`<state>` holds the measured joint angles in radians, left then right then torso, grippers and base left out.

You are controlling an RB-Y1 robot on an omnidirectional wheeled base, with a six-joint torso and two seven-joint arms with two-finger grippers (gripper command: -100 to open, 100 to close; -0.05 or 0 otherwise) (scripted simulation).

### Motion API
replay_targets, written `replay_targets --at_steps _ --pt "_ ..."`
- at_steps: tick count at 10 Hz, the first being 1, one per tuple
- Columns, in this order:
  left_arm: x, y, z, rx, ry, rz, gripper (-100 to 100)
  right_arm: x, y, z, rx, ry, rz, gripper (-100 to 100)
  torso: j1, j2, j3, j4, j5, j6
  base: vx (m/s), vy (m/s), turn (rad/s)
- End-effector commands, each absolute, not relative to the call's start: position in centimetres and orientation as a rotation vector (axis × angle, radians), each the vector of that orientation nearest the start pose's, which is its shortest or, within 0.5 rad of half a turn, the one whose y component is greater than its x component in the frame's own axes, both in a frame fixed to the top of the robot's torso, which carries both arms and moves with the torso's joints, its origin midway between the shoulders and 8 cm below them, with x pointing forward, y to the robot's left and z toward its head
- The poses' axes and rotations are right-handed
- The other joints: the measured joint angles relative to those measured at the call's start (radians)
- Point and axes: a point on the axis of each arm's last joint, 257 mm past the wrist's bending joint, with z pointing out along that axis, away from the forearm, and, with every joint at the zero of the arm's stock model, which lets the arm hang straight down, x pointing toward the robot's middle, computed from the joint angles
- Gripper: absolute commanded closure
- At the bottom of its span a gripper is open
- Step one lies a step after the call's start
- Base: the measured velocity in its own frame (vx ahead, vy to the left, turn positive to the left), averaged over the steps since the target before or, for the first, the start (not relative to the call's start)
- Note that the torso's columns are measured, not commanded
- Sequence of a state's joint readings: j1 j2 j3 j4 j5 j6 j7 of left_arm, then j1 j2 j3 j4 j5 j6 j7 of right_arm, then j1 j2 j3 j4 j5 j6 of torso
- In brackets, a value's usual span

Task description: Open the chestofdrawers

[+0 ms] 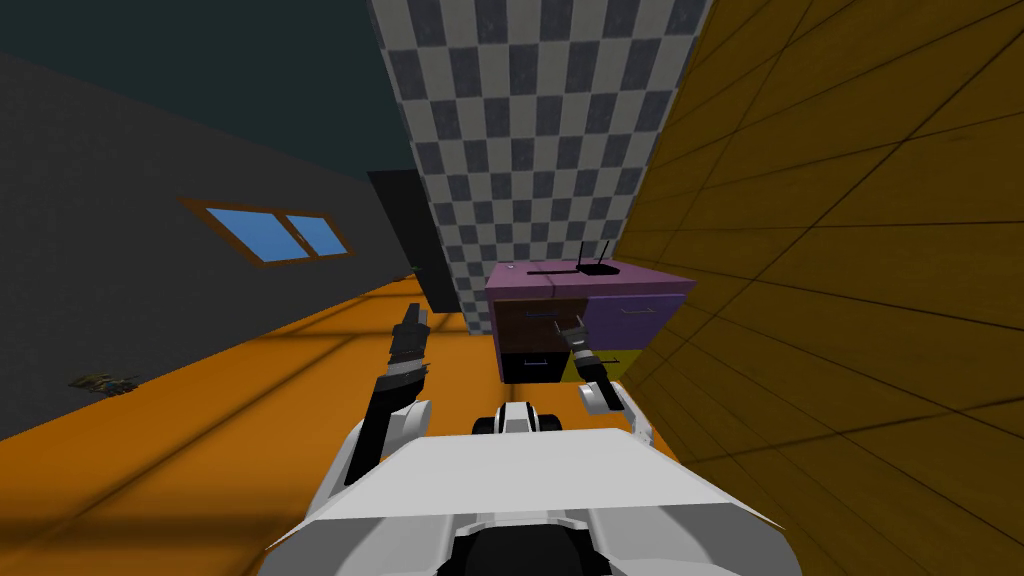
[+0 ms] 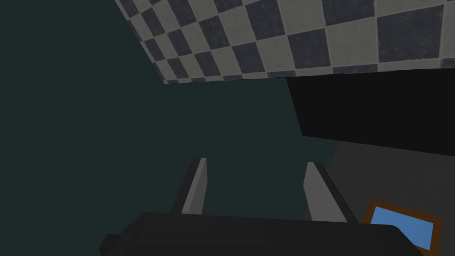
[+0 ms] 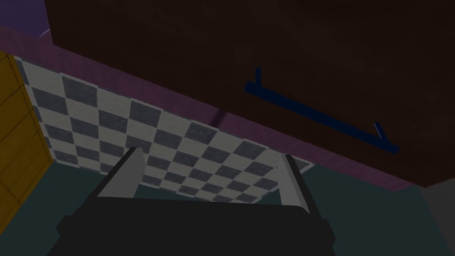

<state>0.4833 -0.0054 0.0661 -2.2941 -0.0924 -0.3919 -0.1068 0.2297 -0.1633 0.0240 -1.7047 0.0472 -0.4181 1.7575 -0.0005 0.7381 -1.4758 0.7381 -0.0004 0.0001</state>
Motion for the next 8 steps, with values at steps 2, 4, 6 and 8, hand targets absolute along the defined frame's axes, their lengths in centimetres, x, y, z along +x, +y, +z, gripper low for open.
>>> replay_targets --at_steps 2,4,6,8 --pt "35.7 29.5 1.5 -0.62 0.733 -1.061 0 47.2 -26.2 -17.2 -0.37 1.227 -0.402 -100 0.002 0.0 0.0 0.0 0.001 0.0 0.019 0.075 -0.042" --pt "35.7 29.5 1.5 -0.62 0.733 -1.061 0 47.7 -26.0 -17.7 -0.411 1.231 -0.446 -100 -0.002 0.001 0.0 0.0 0.0 0.0 0.01 0.037 -0.019" --pt "35.7 29.5 1.5 -0.62 0.733 -1.061 0 48.2 -25.8 -18.2 -0.455 1.233 -0.494 -100 0.001 0.0 0.0 0.0 0.001 0.0 0.016 0.062 -0.044" --pt "35.7 29.5 1.5 -0.62 0.733 -1.061 0 48.7 -25.5 -18.6 -0.5 1.232 -0.542 -100 0.001 0.001 0.0 0.0 0.001 0.0 0.005 0.074 -0.036"
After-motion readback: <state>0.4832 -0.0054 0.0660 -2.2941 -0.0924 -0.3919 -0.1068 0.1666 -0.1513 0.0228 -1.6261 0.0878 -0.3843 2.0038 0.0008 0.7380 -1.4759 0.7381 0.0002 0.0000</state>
